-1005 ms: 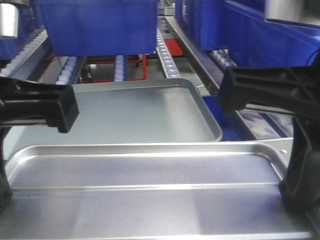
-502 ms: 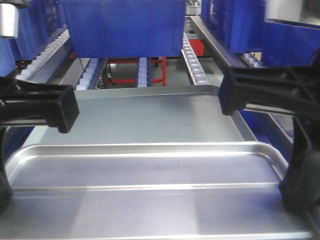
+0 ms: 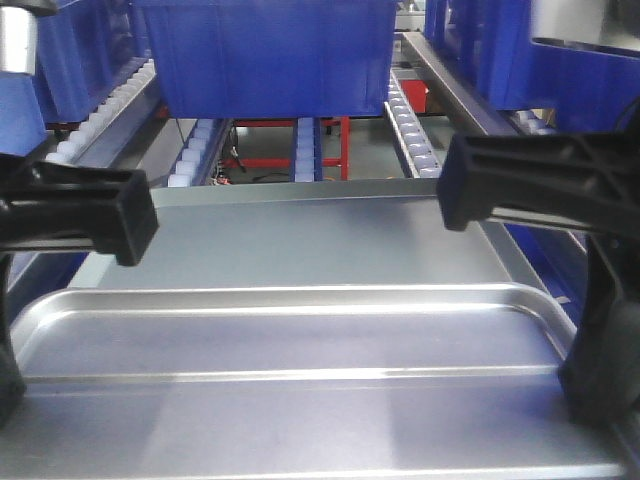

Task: Grab silver tray and stack on right shelf
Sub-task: 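Hold the tray while the base drives up to the shelf with the grey tray, then lower the silver tray with both grippers onto the larger grey tray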

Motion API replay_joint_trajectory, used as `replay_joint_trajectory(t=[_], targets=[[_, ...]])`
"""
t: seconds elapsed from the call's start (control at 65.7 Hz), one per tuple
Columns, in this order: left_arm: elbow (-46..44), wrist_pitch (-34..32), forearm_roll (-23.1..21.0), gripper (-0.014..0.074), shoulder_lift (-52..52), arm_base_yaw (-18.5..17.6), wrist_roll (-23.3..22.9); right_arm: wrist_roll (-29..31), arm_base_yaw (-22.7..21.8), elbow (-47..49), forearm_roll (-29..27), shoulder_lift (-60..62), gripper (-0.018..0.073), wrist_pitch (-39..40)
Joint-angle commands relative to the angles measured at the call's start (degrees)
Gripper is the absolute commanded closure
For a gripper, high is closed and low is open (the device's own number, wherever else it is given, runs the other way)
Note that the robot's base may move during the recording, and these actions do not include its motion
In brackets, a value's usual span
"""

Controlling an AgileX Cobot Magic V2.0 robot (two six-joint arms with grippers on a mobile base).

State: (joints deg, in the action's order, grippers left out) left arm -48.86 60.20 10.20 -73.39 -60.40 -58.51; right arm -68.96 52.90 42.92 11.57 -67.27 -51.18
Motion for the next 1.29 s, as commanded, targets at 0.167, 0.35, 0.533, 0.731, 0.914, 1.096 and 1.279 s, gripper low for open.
replay_joint_trajectory(t=[0.167,0.35,0.533,0.731,0.914,1.096,1.279], targets=[[-1.2,3.68,2.26,0.0697,1.39,-0.43,1.01,0.1,-0.25,1.56,4.35,1.05,0.0487,-2.28],[-1.2,4.44,2.26,0.0697,1.39,-0.43,1.01,0.1,-0.25,1.56,4.35,1.05,0.0487,-1.95],[-1.2,3.9,2.75,0.0697,1.39,-0.43,1.01,0.1,-0.25,1.56,4.54,1.05,0.0487,-1.71],[-1.2,4.65,3.97,0.0697,1.39,-0.43,1.01,0.1,-0.25,1.72,4.71,1.05,0.0487,-3.58],[-1.34,1.92,4.78,0.0696,1.39,1.61,1.01,0.29,-1.12,1.84,7.35,1.05,0.0487,0.83],[-3.29,-9.34,0.94,0.0696,1.06,10.59,14.81,4.55,-6.44,3.79,7.0,0.09,0.0487,5.23],[-6.65,-15.45,-2.79,0.0696,-2.91,19.16,24.95,13.99,-12.77,9.38,5.56,-5.71,0.0487,9.18]])
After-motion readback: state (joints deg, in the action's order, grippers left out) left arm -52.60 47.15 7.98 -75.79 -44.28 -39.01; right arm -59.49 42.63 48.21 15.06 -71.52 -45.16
